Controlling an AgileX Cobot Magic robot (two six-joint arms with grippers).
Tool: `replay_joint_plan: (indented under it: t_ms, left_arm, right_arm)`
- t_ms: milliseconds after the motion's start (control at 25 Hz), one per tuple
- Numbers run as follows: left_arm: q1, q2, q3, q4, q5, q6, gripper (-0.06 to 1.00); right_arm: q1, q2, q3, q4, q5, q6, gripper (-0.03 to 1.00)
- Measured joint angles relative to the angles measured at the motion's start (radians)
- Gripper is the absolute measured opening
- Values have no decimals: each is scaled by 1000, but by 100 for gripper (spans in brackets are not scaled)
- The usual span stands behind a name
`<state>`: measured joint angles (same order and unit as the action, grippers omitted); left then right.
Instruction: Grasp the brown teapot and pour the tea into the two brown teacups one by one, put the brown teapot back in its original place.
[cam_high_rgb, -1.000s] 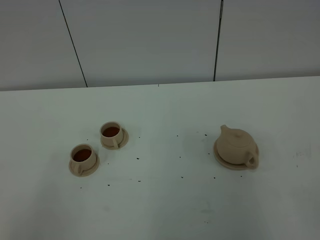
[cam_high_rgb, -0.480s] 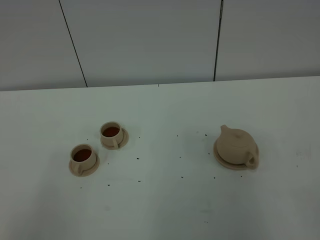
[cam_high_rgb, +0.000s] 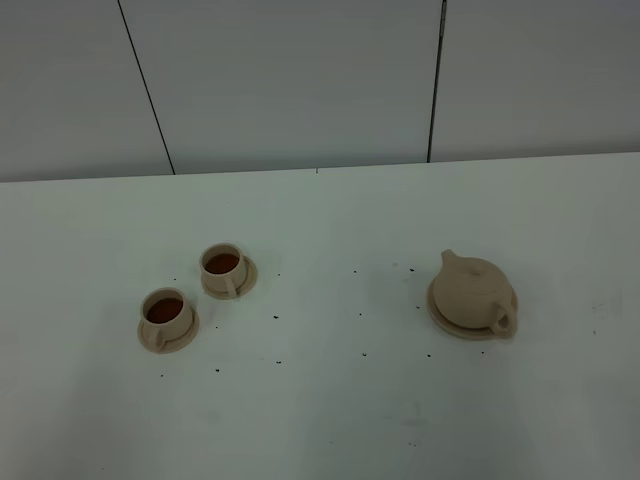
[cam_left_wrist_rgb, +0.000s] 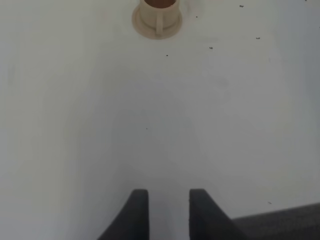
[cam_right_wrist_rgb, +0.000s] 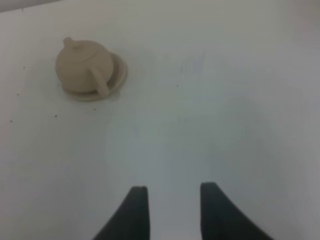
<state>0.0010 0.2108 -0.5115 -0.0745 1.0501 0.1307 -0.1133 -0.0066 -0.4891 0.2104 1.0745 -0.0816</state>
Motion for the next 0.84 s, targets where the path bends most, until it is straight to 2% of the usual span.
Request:
replay_joint_plan:
  t_ms: [840]
  left_arm:
    - [0,0,0,0,0,0,27]
  right_arm:
    - [0,0,0,0,0,0,24]
